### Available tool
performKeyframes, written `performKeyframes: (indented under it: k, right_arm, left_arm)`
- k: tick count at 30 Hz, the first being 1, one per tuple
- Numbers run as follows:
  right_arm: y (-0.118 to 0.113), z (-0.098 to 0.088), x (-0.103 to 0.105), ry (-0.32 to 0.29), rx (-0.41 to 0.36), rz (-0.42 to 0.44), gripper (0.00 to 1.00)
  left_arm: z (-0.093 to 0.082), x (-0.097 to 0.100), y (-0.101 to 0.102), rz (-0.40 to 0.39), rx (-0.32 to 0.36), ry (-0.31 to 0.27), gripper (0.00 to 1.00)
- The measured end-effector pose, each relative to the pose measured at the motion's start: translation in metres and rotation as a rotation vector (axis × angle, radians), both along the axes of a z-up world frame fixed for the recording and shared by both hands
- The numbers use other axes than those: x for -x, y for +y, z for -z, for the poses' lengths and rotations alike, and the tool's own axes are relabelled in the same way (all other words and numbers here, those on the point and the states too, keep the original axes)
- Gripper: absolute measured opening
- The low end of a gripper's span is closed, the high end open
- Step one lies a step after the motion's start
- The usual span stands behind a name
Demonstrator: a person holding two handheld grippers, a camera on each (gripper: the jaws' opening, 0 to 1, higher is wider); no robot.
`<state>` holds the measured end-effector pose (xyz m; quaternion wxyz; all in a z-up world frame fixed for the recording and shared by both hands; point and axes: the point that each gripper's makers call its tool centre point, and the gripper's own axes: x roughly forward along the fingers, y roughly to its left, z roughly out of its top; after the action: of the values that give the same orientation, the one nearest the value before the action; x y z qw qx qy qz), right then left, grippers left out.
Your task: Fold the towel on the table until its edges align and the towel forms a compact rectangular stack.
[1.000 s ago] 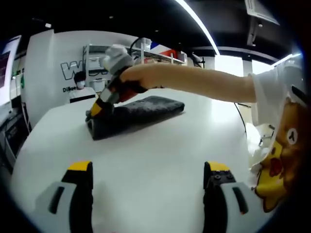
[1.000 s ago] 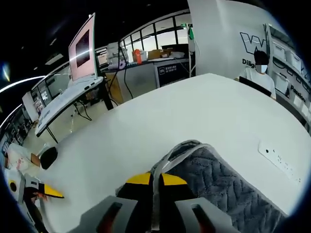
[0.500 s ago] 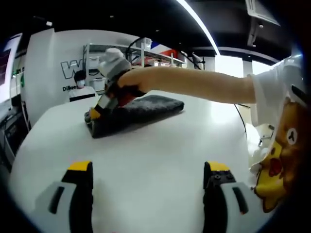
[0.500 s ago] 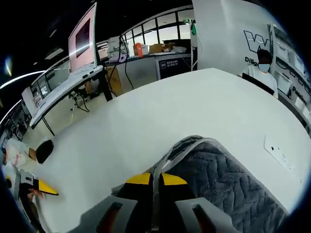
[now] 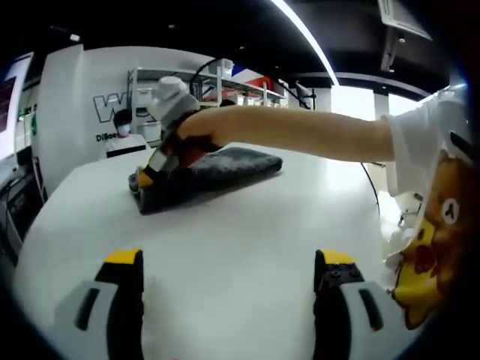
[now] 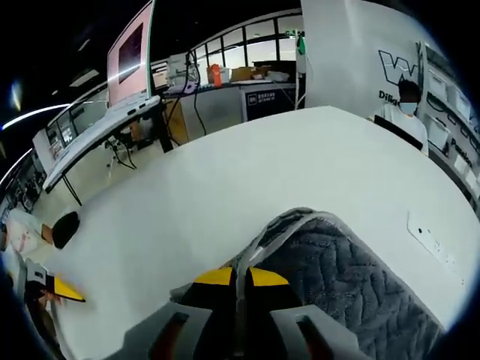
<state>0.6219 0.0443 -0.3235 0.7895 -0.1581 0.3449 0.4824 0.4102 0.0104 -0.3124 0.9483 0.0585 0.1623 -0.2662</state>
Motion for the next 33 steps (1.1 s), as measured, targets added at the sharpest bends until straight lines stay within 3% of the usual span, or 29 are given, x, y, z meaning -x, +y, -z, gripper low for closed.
performKeyframes:
  k: [15, 24, 33]
  right_arm:
    - [0.004, 0.0, -0.004, 0.01, -0.019, -0.022, 0.09]
    - [0.007, -0.002, 0.001, 0.001, -0.024, -0.073, 0.18]
    - [0.007, -0.012, 0.016, -0.017, -0.058, -0.136, 0.33]
  left_arm:
    - [-0.001, 0.003, -0.002, 0.001, -0.003, -0.002, 0.99]
    - [-0.001, 0.005, -0.006, 0.008, -0.004, -0.003, 0.99]
    - [-0.005, 0.006, -0.005, 0.005, -0.006, -0.008, 0.99]
